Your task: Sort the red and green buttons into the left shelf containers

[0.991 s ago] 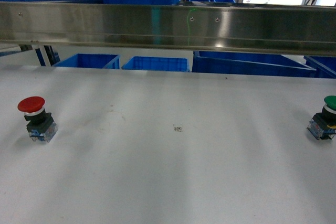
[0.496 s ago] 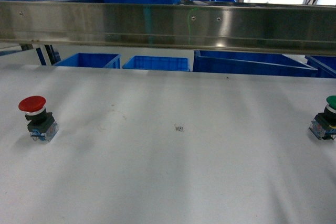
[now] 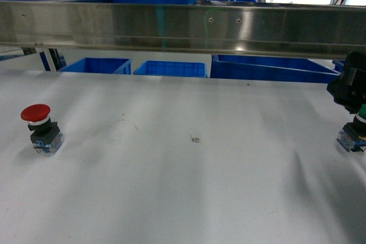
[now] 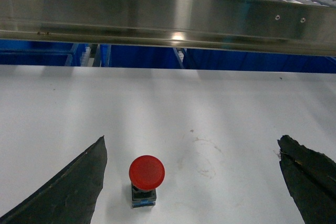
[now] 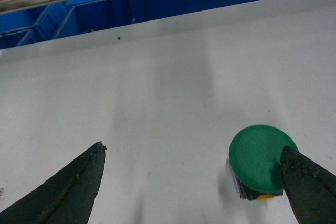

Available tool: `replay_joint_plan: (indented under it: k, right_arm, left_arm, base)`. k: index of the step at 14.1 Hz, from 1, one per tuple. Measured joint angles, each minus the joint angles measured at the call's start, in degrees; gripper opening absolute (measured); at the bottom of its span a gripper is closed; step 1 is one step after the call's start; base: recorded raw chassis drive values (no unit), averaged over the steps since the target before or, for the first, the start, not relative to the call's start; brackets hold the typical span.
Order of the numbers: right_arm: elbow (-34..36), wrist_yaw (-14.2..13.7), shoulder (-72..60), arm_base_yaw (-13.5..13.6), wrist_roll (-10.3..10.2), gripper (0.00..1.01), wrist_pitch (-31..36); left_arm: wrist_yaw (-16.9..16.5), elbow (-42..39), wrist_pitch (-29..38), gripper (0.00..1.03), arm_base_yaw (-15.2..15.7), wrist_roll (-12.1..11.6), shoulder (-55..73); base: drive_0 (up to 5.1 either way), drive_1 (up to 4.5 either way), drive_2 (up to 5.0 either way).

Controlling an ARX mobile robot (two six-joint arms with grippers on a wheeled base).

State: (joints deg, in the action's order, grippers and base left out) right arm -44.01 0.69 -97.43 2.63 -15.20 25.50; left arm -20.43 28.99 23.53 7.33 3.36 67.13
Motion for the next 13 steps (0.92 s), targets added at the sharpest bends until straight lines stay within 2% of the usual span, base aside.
replay_joint_plan:
  k: [1,4,6,9,13]
  right_arm:
    - [-0.81,-1.44,-1.86,0.07,1.77,0.98,1.11]
    - [-3.04,-4.50,-6.10,0.00,5.35,0.98,1.88]
    - [-4.85,-4.42,-9.97,-0.52,5.84,0.98,1.05]
    - [-7.96,-1.90,-16.50,-1.40,5.84,0.98,0.68]
    - [-10.97,-2.34,-19.58,-1.95,5.84,0.98,1.60]
  left_arm:
    - [0.00,0.00,-0.02,0.98,0.00,0.00,0.00]
    - [0.00,0.00,0.04,0.98,0.00,0.00,-0.02]
    - [0.00,0.00,0.00,0.98,0.00,0.00,0.00]
    - [0.00,0.00,0.00,0.98,0.00,0.00,0.00]
    - [0.00,0.00,0.02,0.98,0.00,0.00,-0.02]
  base:
    - [0.0,0.00,0.0]
    - [0.0,0.00,0.0]
    - [0.0,0.00,0.0]
    - [0.0,0.00,0.0]
    - [0.0,0.00,0.0]
